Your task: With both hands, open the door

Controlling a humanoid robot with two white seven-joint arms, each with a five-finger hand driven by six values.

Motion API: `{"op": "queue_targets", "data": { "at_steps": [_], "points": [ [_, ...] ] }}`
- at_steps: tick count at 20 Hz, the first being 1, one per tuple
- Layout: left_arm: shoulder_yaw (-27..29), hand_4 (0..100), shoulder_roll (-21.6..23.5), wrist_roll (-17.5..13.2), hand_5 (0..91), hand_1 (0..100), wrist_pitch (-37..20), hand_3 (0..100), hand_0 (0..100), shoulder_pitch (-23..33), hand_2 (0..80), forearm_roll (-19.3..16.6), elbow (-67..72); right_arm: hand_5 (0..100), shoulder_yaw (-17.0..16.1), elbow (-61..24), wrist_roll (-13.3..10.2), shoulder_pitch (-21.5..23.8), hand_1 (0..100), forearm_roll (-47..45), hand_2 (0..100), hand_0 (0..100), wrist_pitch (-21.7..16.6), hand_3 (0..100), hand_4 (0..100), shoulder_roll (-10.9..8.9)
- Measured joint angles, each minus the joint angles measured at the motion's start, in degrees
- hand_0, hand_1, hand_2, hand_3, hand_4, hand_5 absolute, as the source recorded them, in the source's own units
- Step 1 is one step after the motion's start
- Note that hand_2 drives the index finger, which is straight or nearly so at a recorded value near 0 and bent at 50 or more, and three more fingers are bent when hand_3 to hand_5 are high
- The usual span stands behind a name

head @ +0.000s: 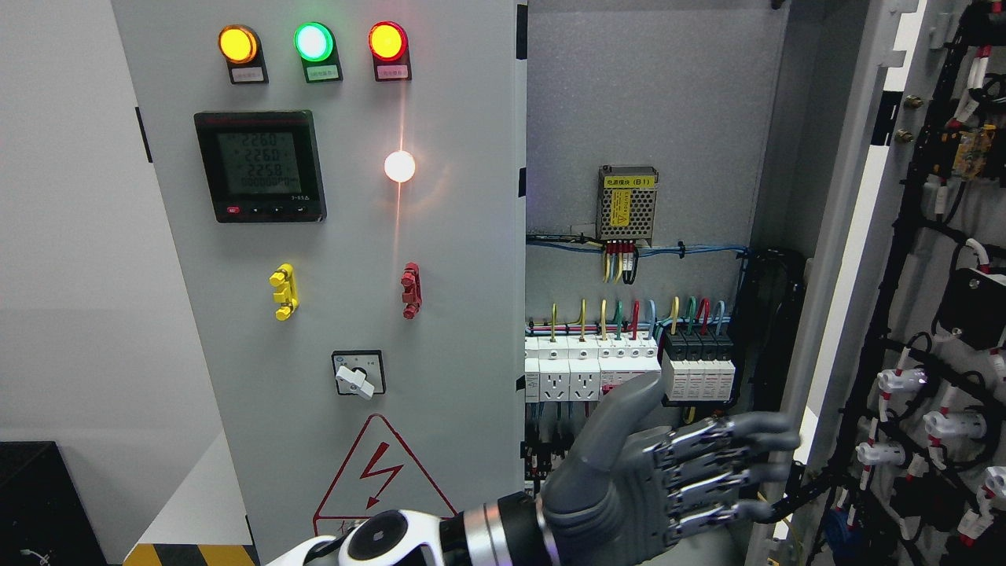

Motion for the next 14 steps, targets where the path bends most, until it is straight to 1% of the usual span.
{"op": "queue_targets", "data": {
  "at_steps": [3,7,11,14],
  "points": [
    [0.34,0,3.99,-0.02,0.0,0,-0.06,0,0,6.44,0.0,-0.18,-0.96,0,0.00,0.00,0.00,0.00,0,0.00,0,19,0.00,0,0,0.00],
    [1.28,0,8.47,-0.05,0.0,0,-0.17,0,0,16.50,0.0,-0.41,-1.48,0,0.00,0.00,0.00,0.00,0,0.01,0,19,0.00,0,0,0.00],
    [2.96,0,11.68,-0.15,0.0,0,-0.28,0,0,26.72,0.0,-0.55,-0.53,0,0.00,0.00,0.00,0.00,0,0.01,0,19,0.00,0,0,0.00],
    [4.62,0,13.28,-0.21,0.0,0,-1.78,0,0,34.10,0.0,-1.20,1.72,0,0.00,0.00,0.00,0.00,0,0.01,0,19,0.00,0,0,0.00]
  ]
}}
